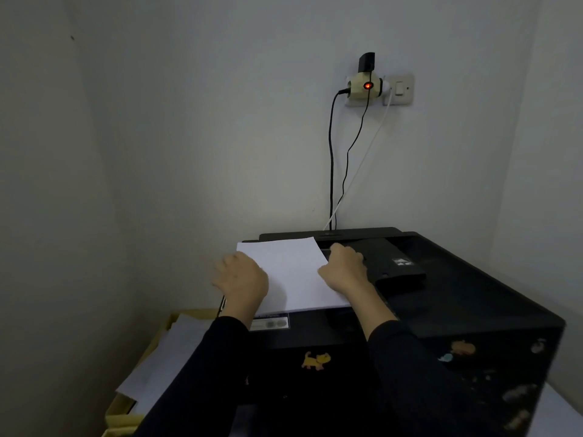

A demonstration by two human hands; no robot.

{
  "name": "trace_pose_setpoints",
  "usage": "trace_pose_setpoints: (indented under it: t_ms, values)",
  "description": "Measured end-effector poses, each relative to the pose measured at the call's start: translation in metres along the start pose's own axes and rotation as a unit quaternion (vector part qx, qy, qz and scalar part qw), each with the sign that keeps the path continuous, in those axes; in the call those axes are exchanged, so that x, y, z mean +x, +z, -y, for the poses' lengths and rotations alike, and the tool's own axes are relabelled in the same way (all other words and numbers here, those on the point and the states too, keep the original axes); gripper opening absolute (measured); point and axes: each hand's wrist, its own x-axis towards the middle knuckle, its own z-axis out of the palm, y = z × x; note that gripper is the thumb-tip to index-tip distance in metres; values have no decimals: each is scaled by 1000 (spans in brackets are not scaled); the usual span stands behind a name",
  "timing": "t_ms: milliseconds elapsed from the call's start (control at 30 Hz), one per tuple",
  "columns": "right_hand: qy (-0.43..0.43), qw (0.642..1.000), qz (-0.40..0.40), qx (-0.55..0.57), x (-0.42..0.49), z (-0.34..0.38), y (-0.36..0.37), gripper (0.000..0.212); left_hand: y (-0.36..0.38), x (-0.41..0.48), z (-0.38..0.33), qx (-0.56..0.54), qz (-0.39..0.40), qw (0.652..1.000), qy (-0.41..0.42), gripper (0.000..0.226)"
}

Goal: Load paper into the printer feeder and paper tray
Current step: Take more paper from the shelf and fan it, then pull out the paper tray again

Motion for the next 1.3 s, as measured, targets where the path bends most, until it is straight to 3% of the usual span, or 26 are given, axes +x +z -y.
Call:
trace_pose_setpoints:
  t_ms: [67,167,433,600,667,800,867,933,967,1000,1067,1133,1200,1300]
  values:
    - [-35,999,-14,3,-6,-6,-3,48,1,-12,-9,-24,-38,998,52,59]
    - [-66,995,-68,29,-18,-17,-11,60,3,-36,-27,-101,-68,988,100,63]
    - [-95,964,-209,132,-71,-82,-35,51,25,-126,-70,-195,-126,957,176,62]
    - [-96,908,-370,171,-127,-137,-29,32,56,-201,-71,-290,-189,896,277,37]
    - [-62,899,-394,183,-149,-162,-19,32,77,-230,-62,-299,-195,884,303,32]
    - [37,917,-320,234,-180,-202,13,31,126,-275,-40,-318,-121,913,225,28]
    - [103,926,-239,273,-188,-214,31,26,150,-285,-29,-349,-25,930,112,25]
    - [192,919,-141,315,-194,-227,49,17,170,-288,-22,-371,75,925,-36,32]
    - [242,904,-90,342,-195,-233,57,17,178,-288,-18,-393,122,903,-121,39]
    - [297,878,-42,373,-196,-237,64,26,183,-286,-16,-430,175,861,-209,47]
    - [404,795,45,450,-197,-246,77,56,191,-283,-9,-521,274,731,-344,74]
    - [457,717,98,517,-198,-254,88,82,197,-276,5,-577,300,638,-413,94]
    - [479,659,112,569,-197,-259,97,101,203,-269,18,-613,287,586,-446,101]
    - [492,580,90,643,-192,-260,108,113,211,-262,29,-654,272,543,-452,92]
